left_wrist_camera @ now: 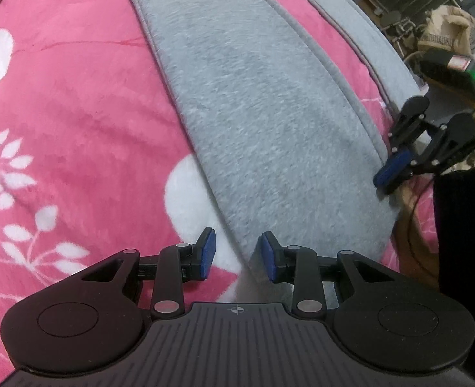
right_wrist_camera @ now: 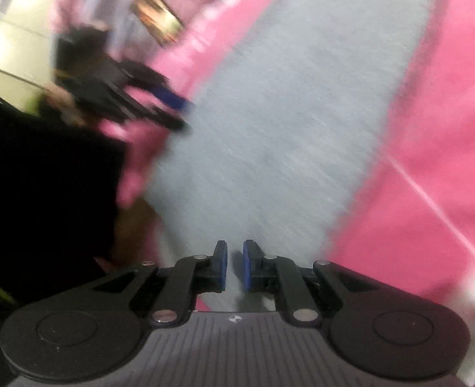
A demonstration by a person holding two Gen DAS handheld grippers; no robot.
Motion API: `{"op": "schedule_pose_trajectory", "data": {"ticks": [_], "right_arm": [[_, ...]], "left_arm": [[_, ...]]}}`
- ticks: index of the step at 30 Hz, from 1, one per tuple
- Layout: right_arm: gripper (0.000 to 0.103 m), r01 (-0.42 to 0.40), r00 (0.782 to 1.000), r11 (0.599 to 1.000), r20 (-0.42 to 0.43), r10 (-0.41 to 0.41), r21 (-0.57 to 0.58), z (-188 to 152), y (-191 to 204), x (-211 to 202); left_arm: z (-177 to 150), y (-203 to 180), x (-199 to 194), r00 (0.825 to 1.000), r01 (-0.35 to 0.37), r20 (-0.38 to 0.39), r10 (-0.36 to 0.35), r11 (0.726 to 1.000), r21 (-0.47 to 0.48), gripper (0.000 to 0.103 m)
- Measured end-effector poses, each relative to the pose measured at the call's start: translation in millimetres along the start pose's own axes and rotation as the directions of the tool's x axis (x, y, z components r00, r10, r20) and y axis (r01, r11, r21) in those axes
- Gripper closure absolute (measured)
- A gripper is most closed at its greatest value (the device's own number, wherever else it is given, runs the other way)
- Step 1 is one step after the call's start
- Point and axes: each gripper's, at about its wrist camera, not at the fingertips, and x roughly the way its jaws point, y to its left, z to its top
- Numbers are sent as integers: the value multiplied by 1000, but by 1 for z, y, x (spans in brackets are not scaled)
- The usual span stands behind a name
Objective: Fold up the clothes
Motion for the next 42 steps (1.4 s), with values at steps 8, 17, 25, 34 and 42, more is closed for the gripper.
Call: {"op": "schedule_pose_trajectory", "data": {"ticks": [8, 17, 25, 34, 42], "right_arm": [[92, -50, 997, 996, 56, 46, 74, -24, 3, -30], [92, -21, 996, 1000, -82, 21, 1, -11, 17, 27], [92, -5, 965, 999, 261, -9, 52, 31, 12, -26], [92, -122, 987, 992, 109, 118, 28, 35, 23, 51], [92, -176, 984, 984, 37, 177, -20, 25, 51, 62]], "left_arm": [[1, 1, 1, 1000, -1, 1, 1, 1000, -10, 72], [-9, 1, -18, 1000, -20, -18, 19, 999, -28, 72], [34, -14, -35, 988, 36, 150, -41, 999, 30, 72], [53, -27, 0, 991, 56, 117, -65, 995, 79, 72], [53, -27, 15, 986, 120, 112, -126, 991, 52, 72]]}}
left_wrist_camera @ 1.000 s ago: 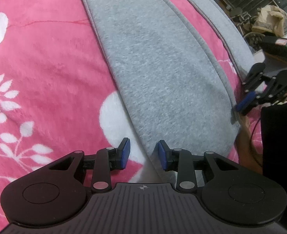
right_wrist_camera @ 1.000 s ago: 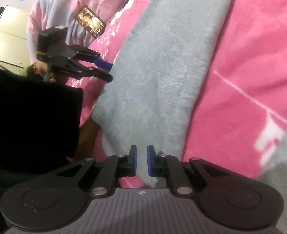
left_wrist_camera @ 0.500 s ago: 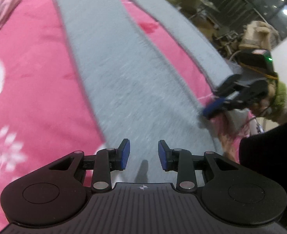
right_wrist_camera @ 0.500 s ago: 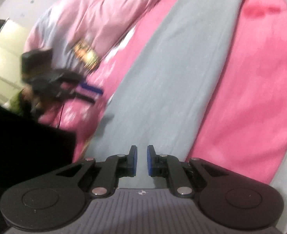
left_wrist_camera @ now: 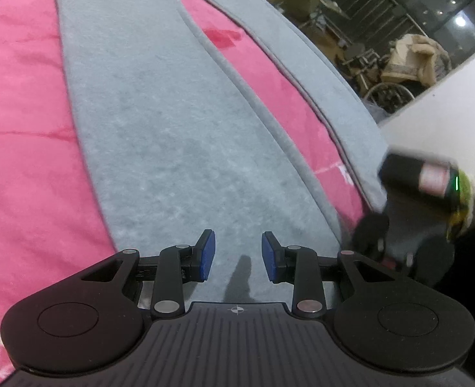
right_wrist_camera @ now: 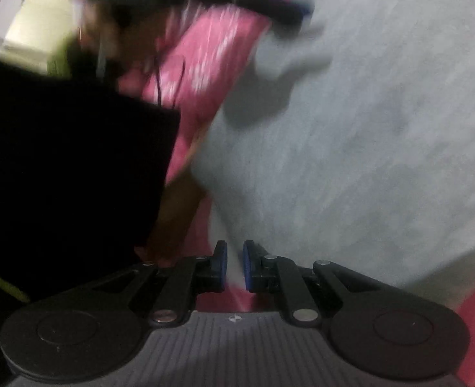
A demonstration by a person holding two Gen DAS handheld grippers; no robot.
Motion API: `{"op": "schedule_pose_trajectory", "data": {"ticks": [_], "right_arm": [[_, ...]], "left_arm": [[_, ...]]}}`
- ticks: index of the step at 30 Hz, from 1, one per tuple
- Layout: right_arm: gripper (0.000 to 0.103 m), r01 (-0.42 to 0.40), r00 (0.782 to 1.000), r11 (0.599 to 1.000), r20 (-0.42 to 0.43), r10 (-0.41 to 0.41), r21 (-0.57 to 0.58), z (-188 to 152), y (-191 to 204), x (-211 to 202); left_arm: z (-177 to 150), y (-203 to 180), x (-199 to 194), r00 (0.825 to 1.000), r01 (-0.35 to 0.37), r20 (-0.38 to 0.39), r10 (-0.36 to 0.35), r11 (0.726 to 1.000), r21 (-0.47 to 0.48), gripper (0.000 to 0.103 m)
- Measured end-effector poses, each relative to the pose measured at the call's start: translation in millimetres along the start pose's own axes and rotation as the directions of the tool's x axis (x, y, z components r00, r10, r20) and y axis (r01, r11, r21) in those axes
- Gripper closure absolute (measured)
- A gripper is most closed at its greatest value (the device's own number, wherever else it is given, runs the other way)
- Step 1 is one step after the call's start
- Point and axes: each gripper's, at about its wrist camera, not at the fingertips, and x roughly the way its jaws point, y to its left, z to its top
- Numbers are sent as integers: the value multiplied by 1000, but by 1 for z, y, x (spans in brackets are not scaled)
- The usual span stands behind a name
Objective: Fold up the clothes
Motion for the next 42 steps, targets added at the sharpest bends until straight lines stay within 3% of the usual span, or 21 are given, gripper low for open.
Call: {"op": "schedule_pose_trajectory", "data": {"ticks": [2, 4, 7, 8, 12, 16, 20, 27, 32, 42], "right_arm": [[91, 11, 990, 999, 138, -17, 51, 5, -8, -30], [91, 14, 961, 995, 272, -42, 103, 10, -16, -59], [88, 59, 890, 982, 435, -132, 178, 14, -24, -93], [82, 73, 863, 976, 477, -166, 207, 14, -26, -101], [75, 92, 773, 954, 583, -249, 285, 17, -27, -114], [66, 139, 726, 944, 618, -302, 299, 26, -26, -114], [62, 253, 711, 909, 574, -407, 330, 38, -19, -99], [61, 513, 676, 789, 407, -614, 339, 59, -16, -77], [61, 526, 657, 765, 393, -643, 371, 64, -18, -80], [61, 544, 642, 736, 366, -674, 402, 70, -19, -77]], "left_arm": [[-10, 2, 5, 998, -15, -54, 15, 1000, -4, 72], [-22, 5, 2, 997, -2, -79, 0, 1000, -25, 72], [-37, 11, -8, 993, 23, -114, -30, 998, -63, 72], [-41, 13, -13, 992, 23, -121, -32, 997, -73, 72], [-44, 14, -40, 996, -12, -87, 5, 997, -75, 72], [-33, 16, -62, 999, -37, 1, 37, 996, -86, 71], [-14, 17, -64, 994, -59, 82, 68, 993, -100, 68], [12, 17, -41, 978, -63, 185, 97, 981, -181, 68], [22, 10, -28, 969, -111, 200, 147, 977, -180, 68], [27, 13, -15, 954, -193, 184, 235, 956, -221, 68]]}}
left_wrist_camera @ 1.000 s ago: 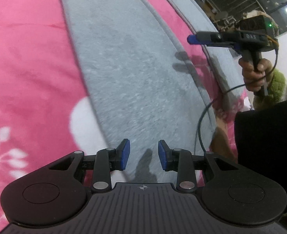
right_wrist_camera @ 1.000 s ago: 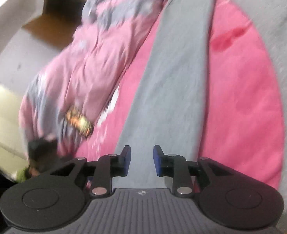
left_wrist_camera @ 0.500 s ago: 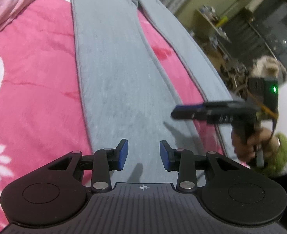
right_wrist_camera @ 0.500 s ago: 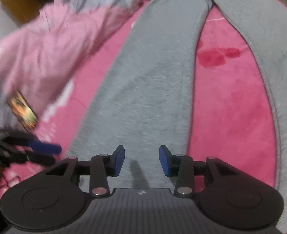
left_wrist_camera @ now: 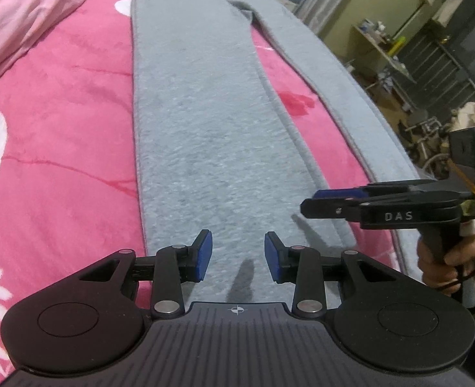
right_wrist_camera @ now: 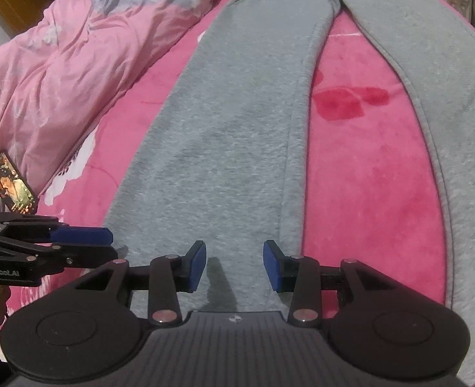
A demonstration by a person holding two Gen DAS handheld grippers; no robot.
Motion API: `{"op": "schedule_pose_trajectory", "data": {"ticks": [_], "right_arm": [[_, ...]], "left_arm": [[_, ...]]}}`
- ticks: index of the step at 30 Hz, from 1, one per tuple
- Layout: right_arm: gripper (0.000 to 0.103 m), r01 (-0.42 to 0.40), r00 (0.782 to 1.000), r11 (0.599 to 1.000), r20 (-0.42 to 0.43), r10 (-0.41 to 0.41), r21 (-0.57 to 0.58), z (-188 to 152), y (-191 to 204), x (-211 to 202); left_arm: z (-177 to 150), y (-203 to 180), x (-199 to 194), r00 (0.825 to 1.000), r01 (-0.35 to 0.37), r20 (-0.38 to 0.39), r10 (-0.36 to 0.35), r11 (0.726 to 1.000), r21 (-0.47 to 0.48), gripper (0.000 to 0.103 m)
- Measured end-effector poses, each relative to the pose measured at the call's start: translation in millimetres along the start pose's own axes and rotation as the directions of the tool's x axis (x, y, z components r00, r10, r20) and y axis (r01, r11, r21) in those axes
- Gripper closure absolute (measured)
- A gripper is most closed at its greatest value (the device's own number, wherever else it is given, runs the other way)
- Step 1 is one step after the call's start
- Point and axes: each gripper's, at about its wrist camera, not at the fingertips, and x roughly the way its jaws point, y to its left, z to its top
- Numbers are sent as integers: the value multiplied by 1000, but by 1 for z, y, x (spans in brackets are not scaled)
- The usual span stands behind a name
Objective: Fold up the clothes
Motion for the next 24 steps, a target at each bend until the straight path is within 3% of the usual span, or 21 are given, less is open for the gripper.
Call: {"op": "schedule_pose_trajectory", "data": {"ticks": [18, 24], "right_arm": [[59, 57, 998, 996, 17, -58, 64, -3, -14, -10], [58, 69, 997, 996, 18, -70, 56, -4, -12, -10]], "left_arm": [[-7, -1, 17, 996, -63, -68, 61, 998, -22, 59], [-9, -5, 19, 996, -65, -68, 64, 998, -20, 49]]}}
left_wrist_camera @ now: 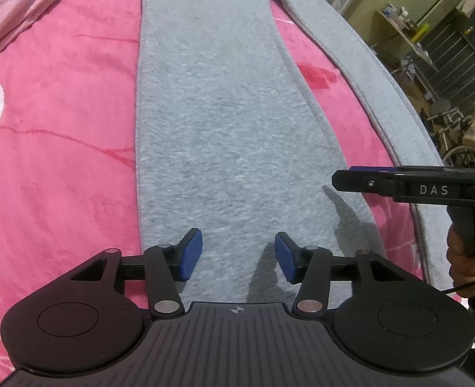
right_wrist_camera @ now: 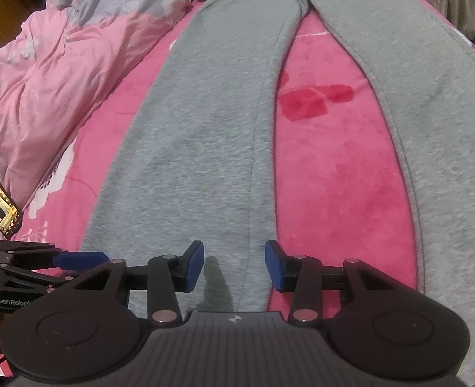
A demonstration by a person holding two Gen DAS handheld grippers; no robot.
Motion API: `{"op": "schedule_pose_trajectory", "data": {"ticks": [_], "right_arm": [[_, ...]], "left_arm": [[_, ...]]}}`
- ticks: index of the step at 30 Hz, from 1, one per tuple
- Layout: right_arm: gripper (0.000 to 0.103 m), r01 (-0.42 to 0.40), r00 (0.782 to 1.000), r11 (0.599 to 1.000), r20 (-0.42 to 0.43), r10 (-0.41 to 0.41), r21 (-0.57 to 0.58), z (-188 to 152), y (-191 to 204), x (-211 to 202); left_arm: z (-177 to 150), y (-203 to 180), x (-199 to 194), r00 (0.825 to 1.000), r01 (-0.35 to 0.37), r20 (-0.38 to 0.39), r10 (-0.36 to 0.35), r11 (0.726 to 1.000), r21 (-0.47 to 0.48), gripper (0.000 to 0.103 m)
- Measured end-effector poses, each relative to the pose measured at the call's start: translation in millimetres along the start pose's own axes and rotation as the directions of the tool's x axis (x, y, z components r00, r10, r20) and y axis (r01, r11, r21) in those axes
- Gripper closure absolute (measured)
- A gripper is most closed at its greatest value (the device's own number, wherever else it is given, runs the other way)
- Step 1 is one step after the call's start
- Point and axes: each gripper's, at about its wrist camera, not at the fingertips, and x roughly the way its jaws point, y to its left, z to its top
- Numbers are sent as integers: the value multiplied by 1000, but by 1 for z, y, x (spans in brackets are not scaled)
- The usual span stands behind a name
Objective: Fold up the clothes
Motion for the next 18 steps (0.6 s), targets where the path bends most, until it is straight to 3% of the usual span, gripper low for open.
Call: {"op": "schedule_pose_trajectory", "data": {"ticks": [4, 7, 18], "right_arm": [[52, -1, 1000, 1000, -2, 1, 6, -1, 0, 0], [41, 15, 1000, 1000, -3, -15, 8, -1, 0, 1], [37, 6, 1000, 1000, -10, -6, 27, -3, -4, 2]], "left_arm": [[0, -3, 2, 1000, -3, -4, 3, 1000, 5, 43], [0, -4, 2, 1000, -3, -4, 3, 1000, 6, 37], [-1, -10, 5, 1000, -4, -8, 4, 1000, 11, 21]]}}
